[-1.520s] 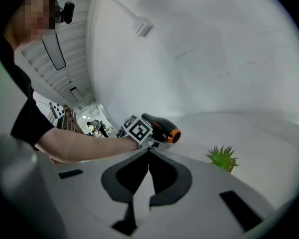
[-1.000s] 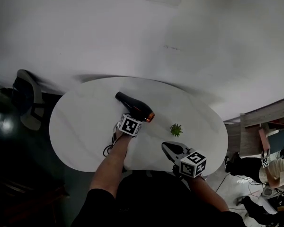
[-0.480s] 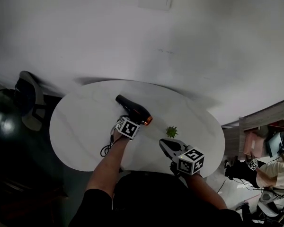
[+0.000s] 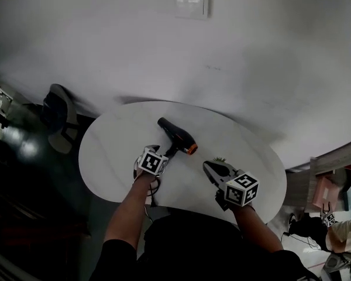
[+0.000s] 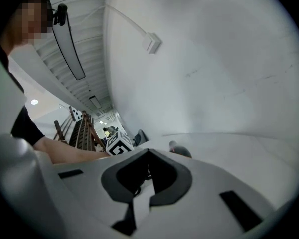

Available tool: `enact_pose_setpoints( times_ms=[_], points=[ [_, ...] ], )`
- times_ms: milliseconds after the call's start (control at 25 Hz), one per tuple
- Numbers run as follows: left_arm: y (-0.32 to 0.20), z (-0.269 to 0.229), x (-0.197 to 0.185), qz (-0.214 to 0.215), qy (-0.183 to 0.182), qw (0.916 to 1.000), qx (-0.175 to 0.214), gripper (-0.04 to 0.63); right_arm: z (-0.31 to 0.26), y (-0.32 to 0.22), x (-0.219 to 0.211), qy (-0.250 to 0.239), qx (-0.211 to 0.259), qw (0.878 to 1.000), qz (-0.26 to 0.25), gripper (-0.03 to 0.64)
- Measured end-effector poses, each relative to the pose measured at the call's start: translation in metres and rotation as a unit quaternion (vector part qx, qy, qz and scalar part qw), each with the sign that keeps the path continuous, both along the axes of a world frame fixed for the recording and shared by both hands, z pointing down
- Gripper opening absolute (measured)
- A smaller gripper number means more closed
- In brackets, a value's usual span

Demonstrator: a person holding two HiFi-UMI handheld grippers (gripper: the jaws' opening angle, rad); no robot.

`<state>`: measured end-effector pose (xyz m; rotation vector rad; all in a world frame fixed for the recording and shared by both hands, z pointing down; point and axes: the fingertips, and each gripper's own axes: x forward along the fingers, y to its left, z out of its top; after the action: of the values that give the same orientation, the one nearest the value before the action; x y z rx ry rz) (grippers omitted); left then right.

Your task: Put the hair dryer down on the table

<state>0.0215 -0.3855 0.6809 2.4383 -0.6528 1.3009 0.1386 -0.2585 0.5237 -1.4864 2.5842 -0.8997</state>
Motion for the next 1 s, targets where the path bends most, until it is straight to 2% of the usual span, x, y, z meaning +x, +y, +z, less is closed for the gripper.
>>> enact_pose_setpoints(
  times_ms=[200, 360, 560, 640, 840, 1000],
  points=[
    [0.008, -0.042, -0.024, -0.044, 0.037, 0.9977, 0.036, 0.282, -0.009, -0.002, -0.001, -0.008, 0.021, 0.999, -0.029, 0.012],
    [0.022, -0.078, -0.029, -0.044, 0.084, 0.9945, 0.043, 0.279, -0.009, 0.001, -0.004, -0.013, 0.024, 0.999, -0.042, 0.012],
    [0.031, -0.113, -0.033, -0.033, 0.095, 0.9918, 0.079, 0.237, -0.012, 0.000, -0.006, -0.015, 0.027, 0.999, -0.039, 0.012],
    [0.030, -0.127, -0.039, -0.039, 0.104, 0.9890, 0.098, 0.177, -0.016, -0.001, -0.010, -0.011, 0.033, 0.999, -0.039, 0.012],
    [0.025, -0.162, -0.054, -0.064, 0.164, 0.9745, 0.139, 0.173, -0.026, -0.007, -0.014, 0.005, 0.044, 0.999, -0.025, 0.012],
    [0.023, -0.198, -0.079, -0.100, 0.232, 0.9537, 0.163, 0.173, -0.034, -0.010, -0.030, 0.014, 0.051, 0.998, -0.020, 0.012]
  ],
)
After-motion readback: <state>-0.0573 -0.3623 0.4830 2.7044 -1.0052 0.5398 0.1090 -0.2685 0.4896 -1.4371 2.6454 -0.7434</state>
